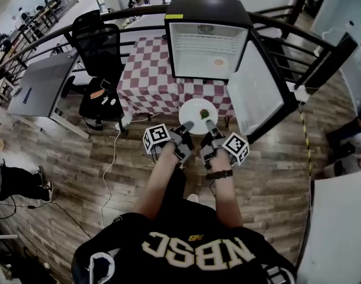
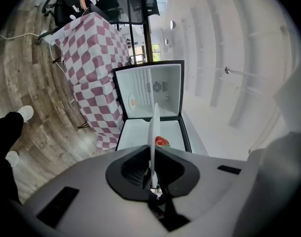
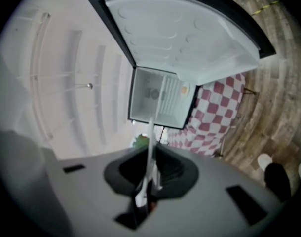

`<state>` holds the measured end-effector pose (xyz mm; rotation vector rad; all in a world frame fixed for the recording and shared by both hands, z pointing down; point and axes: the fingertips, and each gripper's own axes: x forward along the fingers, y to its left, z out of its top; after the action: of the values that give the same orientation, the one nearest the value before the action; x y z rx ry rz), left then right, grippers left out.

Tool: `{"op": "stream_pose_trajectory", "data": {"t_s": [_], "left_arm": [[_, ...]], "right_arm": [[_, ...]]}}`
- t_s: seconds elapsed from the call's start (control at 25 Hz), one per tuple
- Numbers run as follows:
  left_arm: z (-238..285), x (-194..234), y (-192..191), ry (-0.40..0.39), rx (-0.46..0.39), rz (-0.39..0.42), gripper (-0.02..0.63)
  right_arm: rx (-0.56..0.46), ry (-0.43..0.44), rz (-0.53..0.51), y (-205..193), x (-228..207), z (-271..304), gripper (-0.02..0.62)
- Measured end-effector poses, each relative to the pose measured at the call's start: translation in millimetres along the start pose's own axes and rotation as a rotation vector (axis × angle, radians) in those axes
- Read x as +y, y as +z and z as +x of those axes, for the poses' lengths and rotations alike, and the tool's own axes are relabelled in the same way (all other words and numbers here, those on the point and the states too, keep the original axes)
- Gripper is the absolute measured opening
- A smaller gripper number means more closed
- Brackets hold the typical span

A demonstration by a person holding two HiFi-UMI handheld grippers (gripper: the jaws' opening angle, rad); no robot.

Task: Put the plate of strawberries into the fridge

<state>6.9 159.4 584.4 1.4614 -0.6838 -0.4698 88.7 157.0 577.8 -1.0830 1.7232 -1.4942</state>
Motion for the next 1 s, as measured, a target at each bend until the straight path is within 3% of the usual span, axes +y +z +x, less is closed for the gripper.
{"op": "stream_pose_trajectory", "data": {"t_s": [0.32,0.6,1.0], "left_arm": [[78,-7,83,-0.009,0.037,-0.038,0.035],[136,-43,147,-0.047,0.066,-0.024,0.035],[183,-46,213,-0.042,0.094,-0.044,0.037]], "right_arm": [[-0.054,-0.056,0.013,52,-4,92,0.047],[-0.116,-0.070,-0.001,100,18,160,0.048],[-0.158,-0.084,0.019,129,15,235,0.048]]}}
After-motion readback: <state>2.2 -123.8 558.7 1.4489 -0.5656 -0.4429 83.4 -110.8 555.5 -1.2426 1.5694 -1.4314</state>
